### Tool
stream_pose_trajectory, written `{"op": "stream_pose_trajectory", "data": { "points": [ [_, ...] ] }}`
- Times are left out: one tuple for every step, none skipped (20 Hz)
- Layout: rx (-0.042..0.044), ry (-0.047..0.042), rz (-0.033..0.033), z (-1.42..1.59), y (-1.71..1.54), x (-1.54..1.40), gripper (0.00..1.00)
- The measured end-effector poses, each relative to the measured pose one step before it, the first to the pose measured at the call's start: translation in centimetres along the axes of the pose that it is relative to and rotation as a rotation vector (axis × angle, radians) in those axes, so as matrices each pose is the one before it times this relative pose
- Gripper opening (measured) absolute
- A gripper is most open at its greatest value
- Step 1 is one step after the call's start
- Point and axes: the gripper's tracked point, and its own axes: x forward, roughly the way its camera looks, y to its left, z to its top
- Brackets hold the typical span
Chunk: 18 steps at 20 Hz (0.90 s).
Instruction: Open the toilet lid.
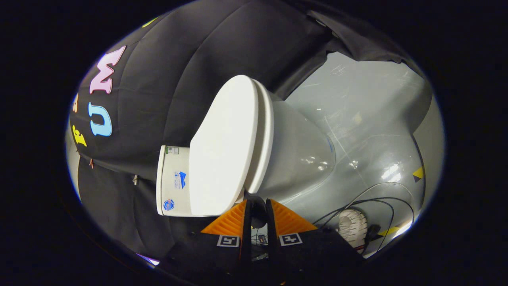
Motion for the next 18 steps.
{"op": "stream_pose_trajectory", "data": {
  "points": [
    [-0.00141,-0.00711,0.00640,-1.004,-0.596,0.044,0.22],
    [-0.00816,0.00867,-0.01158,0.947,0.426,-0.218,0.12],
    [-0.00056,0.00844,0.00317,-0.020,0.126,0.072,0.12],
    [-0.00587,0.00798,0.00569,-0.015,0.085,-0.184,0.12],
    [-0.00498,0.00716,0.00213,-0.136,0.023,-0.055,0.12],
    [-0.00313,0.00558,-0.00442,-0.031,0.083,0.057,0.12],
    [0.00107,-0.01262,-0.01049,-0.151,-0.180,0.322,0.12],
    [-0.02272,0.00191,-0.01456,0.305,0.613,-0.313,0.05],
    [-0.05328,-0.00125,-0.01294,-0.021,0.285,-0.528,0.04],
    [-0.06777,-0.00229,0.00010,0.173,0.486,-0.319,0.05],
    [-0.04867,-0.00453,0.00668,-0.007,0.673,-0.353,0.05],
    [-0.01313,-0.00249,0.01483,0.318,0.863,-0.586,0.05],
    [0.00512,-0.00496,0.02187,0.479,1.156,-0.711,0.05],
    [0.00275,-0.00551,0.02273,0.354,1.148,-0.513,0.05],
    [-0.01603,-0.01115,0.01549,0.264,0.707,-0.302,0.05],
    [-0.02736,-0.00927,0.00657,0.267,0.826,-0.337,0.05],
    [-0.02853,-0.01095,0.00365,0.103,0.999,-0.381,0.05],
    [-0.02158,-0.01218,0.00943,0.453,1.215,-0.542,0.05]
  ]
}}
